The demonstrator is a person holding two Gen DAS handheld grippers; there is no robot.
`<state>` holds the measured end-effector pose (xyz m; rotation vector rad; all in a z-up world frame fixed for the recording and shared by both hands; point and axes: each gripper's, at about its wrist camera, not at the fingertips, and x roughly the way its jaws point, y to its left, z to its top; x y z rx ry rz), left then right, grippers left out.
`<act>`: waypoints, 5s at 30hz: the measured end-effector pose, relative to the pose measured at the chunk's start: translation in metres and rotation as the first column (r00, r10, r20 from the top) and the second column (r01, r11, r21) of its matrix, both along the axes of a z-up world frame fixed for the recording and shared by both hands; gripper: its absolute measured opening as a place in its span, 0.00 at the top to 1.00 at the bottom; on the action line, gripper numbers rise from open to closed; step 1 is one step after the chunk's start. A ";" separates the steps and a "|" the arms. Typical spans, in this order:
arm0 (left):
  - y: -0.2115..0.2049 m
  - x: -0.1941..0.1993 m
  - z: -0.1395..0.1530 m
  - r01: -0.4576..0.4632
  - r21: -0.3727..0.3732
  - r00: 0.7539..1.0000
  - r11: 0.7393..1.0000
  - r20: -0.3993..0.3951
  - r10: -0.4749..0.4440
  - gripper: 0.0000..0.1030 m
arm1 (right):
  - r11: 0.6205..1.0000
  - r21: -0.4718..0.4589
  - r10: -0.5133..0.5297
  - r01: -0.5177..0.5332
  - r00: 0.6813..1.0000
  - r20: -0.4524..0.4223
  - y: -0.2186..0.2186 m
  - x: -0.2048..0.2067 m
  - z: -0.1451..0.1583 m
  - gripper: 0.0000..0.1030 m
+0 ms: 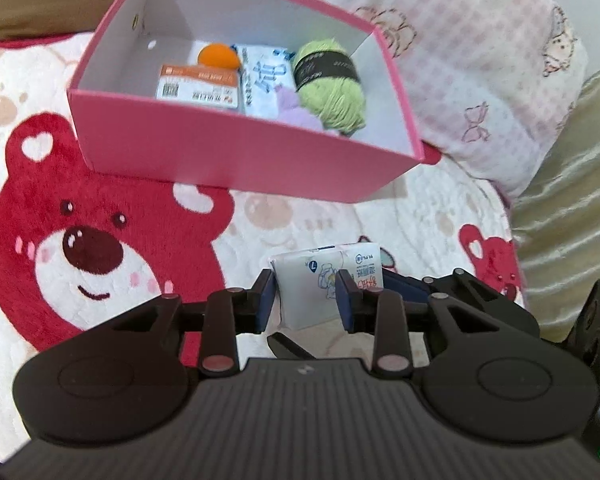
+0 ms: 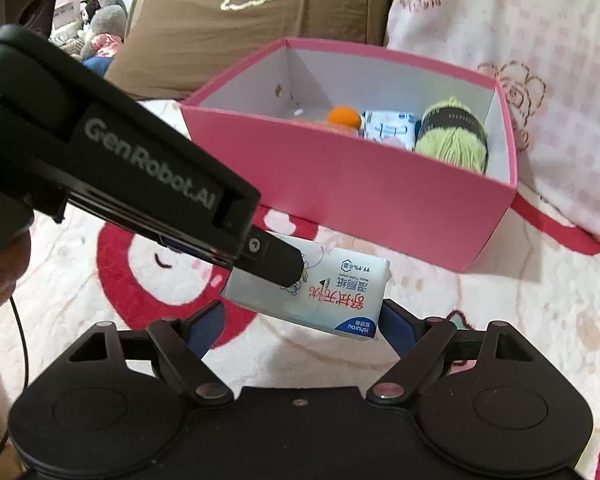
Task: Organize objects
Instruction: 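Lift the white packet with both tools and carry it over the pink box, then lower the white packet into the pink box beside the orange sponge, then open both tools to release the white packet and withdraw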
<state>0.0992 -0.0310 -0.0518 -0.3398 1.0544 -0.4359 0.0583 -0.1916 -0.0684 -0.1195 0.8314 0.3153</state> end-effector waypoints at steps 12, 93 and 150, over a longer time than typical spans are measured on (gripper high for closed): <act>0.005 -0.013 0.040 0.022 0.028 0.997 0.999 0.067 -0.023 0.70 | 0.999 -0.020 0.048 -0.047 0.998 0.041 0.009 -0.009 0.040 0.29; 0.033 0.160 -0.001 -0.165 0.118 0.969 0.979 0.205 0.138 0.69 | 0.973 0.232 0.022 0.021 0.983 -0.182 -0.004 0.214 0.008 0.54; 0.030 0.032 0.105 -0.173 0.256 0.973 0.951 0.196 0.124 0.37 | 0.993 0.107 -0.058 0.043 0.988 0.145 -0.001 0.058 0.103 0.32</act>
